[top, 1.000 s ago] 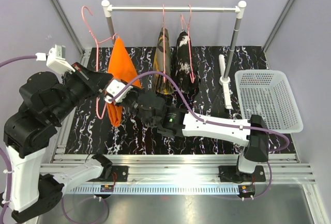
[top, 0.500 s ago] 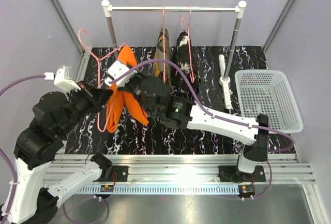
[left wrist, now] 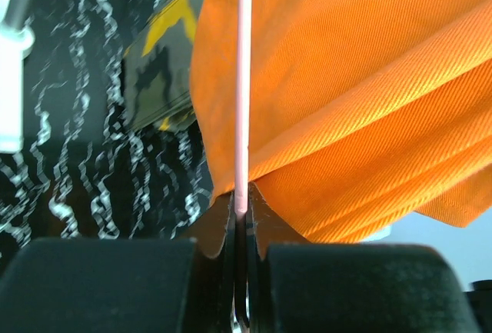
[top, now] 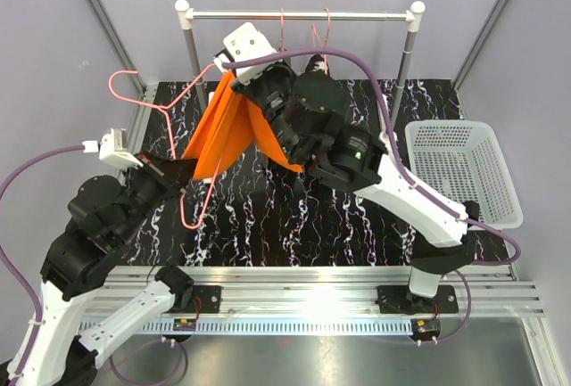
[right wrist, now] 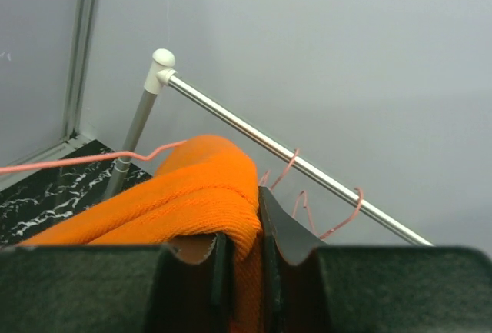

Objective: Remove the trousers from the hanger

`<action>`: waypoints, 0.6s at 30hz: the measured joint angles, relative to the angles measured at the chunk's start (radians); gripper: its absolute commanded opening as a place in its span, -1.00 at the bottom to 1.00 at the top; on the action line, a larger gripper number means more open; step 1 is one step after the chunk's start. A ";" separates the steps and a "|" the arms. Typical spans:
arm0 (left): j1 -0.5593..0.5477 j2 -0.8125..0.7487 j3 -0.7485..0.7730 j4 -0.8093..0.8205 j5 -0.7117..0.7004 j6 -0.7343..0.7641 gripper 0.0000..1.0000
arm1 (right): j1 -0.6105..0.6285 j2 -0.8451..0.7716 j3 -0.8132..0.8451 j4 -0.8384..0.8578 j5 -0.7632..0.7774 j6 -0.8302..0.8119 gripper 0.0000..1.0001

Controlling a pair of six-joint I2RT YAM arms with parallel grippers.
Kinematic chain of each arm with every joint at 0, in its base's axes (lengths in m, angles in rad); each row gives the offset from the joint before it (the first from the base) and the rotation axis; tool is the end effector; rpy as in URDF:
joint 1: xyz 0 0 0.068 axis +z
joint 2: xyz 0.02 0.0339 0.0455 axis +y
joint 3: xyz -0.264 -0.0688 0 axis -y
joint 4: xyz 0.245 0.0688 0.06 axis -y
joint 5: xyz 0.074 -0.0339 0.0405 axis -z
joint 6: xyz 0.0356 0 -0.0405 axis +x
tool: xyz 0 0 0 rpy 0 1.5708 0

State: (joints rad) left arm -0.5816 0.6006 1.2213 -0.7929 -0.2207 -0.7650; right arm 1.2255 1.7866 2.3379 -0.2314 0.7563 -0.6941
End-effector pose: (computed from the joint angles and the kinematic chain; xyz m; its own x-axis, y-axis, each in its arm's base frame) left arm 0.0659 -0.0340 0.4354 -0.3497 -0.5788 -0.7367 0.1575 0.7388 -0.6552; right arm 0.1410 0.3198 0.5822 0.3786 -0.3222 -0.8677 -0.2885 0.8497 -0.4414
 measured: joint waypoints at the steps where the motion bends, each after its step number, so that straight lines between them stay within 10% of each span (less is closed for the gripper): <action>1: -0.001 -0.003 -0.003 0.020 0.000 -0.003 -1.00 | 0.000 0.007 0.037 -0.033 0.007 -0.009 -1.00; 8: -0.003 -0.014 -0.018 0.101 0.010 0.011 -1.00 | 0.000 0.004 0.103 -0.118 0.073 -0.098 -1.00; 18: -0.003 -0.027 -0.045 0.134 0.124 0.019 -1.00 | -0.094 -0.240 -0.311 -0.059 0.134 -0.064 -1.00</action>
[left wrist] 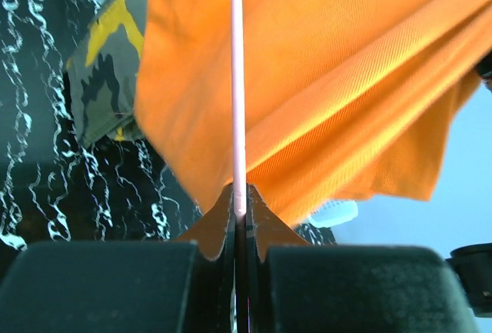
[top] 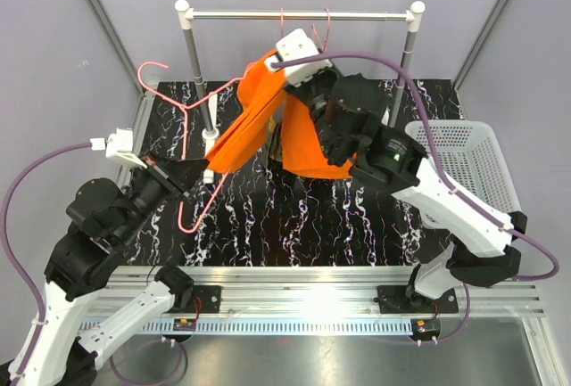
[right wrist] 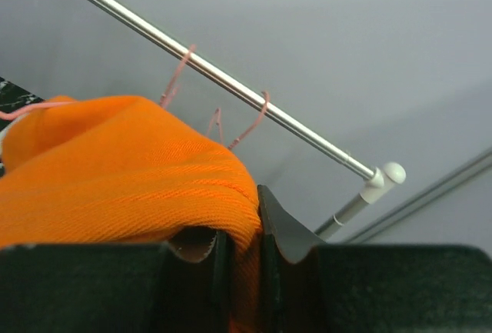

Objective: Remove the trousers from the hanger

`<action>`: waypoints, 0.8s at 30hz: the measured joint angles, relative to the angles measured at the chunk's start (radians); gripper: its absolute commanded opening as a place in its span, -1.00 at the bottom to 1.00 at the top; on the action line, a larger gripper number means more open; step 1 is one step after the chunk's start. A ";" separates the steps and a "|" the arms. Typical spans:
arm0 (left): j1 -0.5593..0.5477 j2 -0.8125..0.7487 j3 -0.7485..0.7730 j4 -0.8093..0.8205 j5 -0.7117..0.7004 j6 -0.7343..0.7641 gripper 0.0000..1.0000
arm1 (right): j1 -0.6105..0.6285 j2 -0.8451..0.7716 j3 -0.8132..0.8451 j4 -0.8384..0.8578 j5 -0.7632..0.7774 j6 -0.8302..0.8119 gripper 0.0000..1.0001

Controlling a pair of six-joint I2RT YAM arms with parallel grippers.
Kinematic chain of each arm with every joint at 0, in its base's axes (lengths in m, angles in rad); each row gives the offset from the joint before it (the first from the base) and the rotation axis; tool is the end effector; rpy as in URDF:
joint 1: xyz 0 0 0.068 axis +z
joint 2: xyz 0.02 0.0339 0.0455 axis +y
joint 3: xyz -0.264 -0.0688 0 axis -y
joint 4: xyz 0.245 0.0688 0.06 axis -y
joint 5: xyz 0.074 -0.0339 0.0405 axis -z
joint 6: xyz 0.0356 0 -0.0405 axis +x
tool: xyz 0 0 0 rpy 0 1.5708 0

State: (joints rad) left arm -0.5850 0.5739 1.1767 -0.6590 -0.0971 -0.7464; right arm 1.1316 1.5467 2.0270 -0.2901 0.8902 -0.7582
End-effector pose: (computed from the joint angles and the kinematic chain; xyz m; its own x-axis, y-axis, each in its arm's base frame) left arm 0.0647 -0.0387 0.4390 -0.3528 -0.5769 -0.7367 0.3124 0.6695 -0.6739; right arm 0.1517 0.2578 0.5621 0.2268 -0.5347 -0.8140 -0.1226 0.8135 -0.5685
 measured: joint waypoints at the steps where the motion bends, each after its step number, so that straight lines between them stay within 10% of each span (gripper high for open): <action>1: 0.000 0.001 0.000 -0.005 0.003 -0.011 -1.00 | -0.022 -0.012 -0.014 -0.005 -0.002 0.019 -1.00; 13: -0.004 -0.026 -0.046 -0.026 0.047 -0.084 -1.00 | -0.170 -0.258 -0.161 -0.009 -0.029 0.182 -1.00; 24: -0.007 -0.005 -0.113 -0.002 0.013 -0.018 -1.00 | -0.170 -0.151 0.259 -0.158 -0.037 0.132 -1.00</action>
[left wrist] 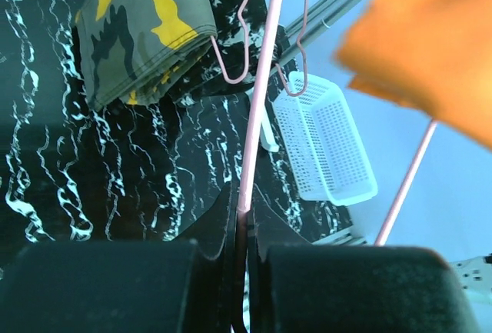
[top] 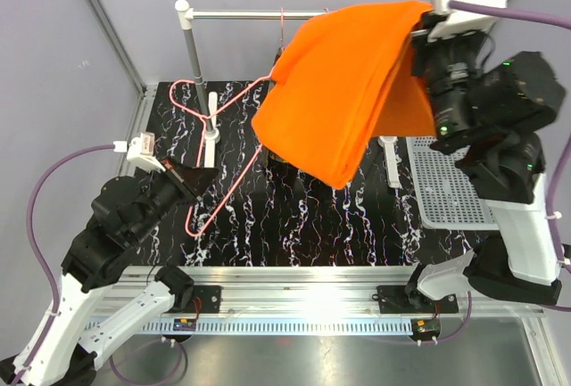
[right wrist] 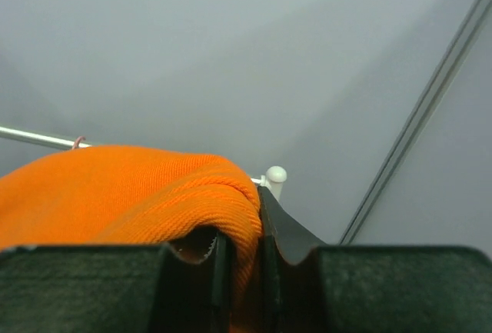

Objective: Remove the trousers from the hanger

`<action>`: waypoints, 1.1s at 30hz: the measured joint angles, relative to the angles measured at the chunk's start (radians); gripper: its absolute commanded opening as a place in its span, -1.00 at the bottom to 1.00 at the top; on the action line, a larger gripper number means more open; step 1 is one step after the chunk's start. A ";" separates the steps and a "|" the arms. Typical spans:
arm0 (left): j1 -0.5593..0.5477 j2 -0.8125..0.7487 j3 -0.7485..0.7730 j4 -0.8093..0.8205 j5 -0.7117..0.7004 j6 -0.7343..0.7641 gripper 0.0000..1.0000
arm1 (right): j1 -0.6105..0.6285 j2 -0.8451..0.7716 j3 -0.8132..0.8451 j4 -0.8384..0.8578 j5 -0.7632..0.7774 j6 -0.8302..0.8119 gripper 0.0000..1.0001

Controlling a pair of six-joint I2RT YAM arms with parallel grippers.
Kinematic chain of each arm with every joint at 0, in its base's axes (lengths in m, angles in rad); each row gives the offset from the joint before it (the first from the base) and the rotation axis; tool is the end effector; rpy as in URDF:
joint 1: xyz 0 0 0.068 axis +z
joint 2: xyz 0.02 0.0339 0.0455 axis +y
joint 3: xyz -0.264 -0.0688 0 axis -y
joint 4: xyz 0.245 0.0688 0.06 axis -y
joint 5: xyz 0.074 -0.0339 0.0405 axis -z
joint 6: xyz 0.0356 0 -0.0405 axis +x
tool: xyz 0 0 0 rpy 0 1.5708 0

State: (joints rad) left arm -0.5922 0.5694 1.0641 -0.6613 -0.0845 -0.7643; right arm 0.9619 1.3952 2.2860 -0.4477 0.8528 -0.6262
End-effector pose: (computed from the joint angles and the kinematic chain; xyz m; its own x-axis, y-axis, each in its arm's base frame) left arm 0.0786 -0.0493 0.4068 -0.4364 -0.5375 -0.7216 0.2564 0.6944 -0.6723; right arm 0.1188 0.1235 0.6434 0.2869 -0.2627 -0.9213 0.0218 0.9632 -0.2678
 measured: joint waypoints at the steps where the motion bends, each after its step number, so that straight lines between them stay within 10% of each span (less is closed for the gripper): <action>1: 0.000 0.002 -0.001 0.002 0.000 0.013 -1.00 | 0.000 0.000 0.025 -0.006 0.003 -0.005 -1.00; 12: 0.013 0.051 -0.004 -0.137 -0.180 0.032 -1.00 | -0.012 -0.161 -0.058 0.173 0.188 -0.148 -1.00; 23: 0.013 0.052 0.002 -0.165 -0.191 0.051 -1.00 | -0.021 -0.353 -0.681 1.016 0.372 -0.768 -1.00; 33: 0.013 0.041 0.013 -0.169 -0.181 0.088 -1.00 | -0.181 -0.425 -0.843 0.676 0.427 -0.390 -1.00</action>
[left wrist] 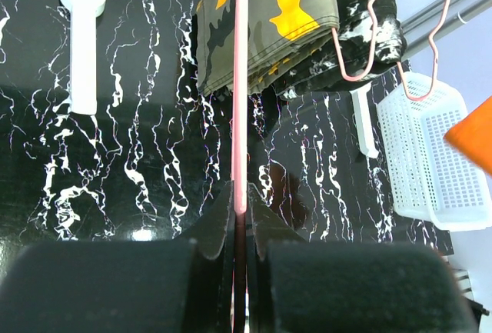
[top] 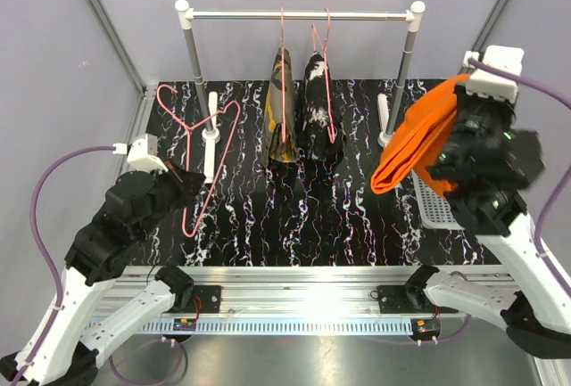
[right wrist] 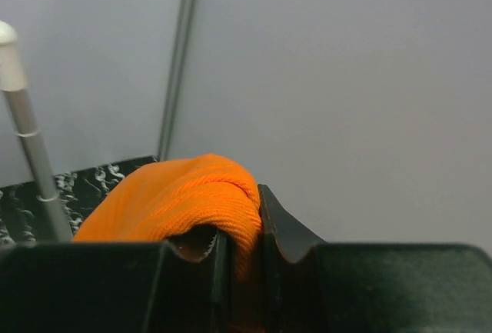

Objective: Remove the trousers from the hanger

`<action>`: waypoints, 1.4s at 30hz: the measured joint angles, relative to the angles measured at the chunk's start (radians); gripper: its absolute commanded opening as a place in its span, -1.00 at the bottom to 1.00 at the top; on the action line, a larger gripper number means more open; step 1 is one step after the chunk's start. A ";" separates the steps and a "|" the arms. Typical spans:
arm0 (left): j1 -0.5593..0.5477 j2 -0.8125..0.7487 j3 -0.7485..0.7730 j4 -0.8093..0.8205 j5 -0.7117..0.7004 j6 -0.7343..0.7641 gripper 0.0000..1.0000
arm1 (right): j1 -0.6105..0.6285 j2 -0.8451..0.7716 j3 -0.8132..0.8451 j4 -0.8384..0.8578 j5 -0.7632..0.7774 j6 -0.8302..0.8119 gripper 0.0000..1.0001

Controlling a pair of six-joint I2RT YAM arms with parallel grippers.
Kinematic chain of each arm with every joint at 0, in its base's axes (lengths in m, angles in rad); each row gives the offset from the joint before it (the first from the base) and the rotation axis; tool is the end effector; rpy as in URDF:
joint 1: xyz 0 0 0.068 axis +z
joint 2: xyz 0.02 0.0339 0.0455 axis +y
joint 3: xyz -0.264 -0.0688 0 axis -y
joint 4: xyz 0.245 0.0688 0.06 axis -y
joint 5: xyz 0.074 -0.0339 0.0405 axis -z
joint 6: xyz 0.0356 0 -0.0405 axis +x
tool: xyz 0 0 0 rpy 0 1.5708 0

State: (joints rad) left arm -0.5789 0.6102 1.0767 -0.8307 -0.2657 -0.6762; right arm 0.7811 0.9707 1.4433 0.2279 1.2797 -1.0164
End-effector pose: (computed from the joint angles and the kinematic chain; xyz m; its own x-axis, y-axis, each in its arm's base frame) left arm 0.0861 -0.0451 0.3900 -0.4344 -0.4375 -0.7873 0.0650 0.8566 -0.5118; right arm 0.1136 0.0646 0.5506 -0.0294 -0.3728 -0.9275 0.5566 0.7646 -0.3249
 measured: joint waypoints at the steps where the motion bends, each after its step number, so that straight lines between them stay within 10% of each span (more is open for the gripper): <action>1: 0.000 -0.002 0.000 0.000 0.002 0.003 -1.00 | -0.060 0.022 0.013 -0.087 -0.013 0.084 -1.00; 12: 0.000 -0.006 -0.026 0.016 0.053 0.051 -1.00 | -0.531 0.173 -0.009 -0.541 -0.080 0.496 -1.00; 26: 0.000 0.000 -0.200 0.100 0.217 0.090 -1.00 | -0.731 0.019 -0.436 -0.179 -0.148 0.270 -0.99; 36: 0.000 -0.061 -0.290 0.125 0.278 0.140 -1.00 | -0.721 0.339 -0.476 -0.029 -0.234 0.214 -0.91; 38: 0.000 -0.071 -0.301 0.122 0.283 0.146 -1.00 | -0.708 0.428 -0.457 -0.018 -0.249 0.204 -0.72; 42: 0.000 -0.082 -0.302 0.121 0.286 0.157 -1.00 | -0.686 0.569 -0.396 -0.038 -0.261 0.240 0.35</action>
State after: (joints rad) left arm -0.5789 0.5285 0.7750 -0.7094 0.0208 -0.5190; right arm 0.0952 1.5398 1.0477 0.1898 1.0183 -0.7765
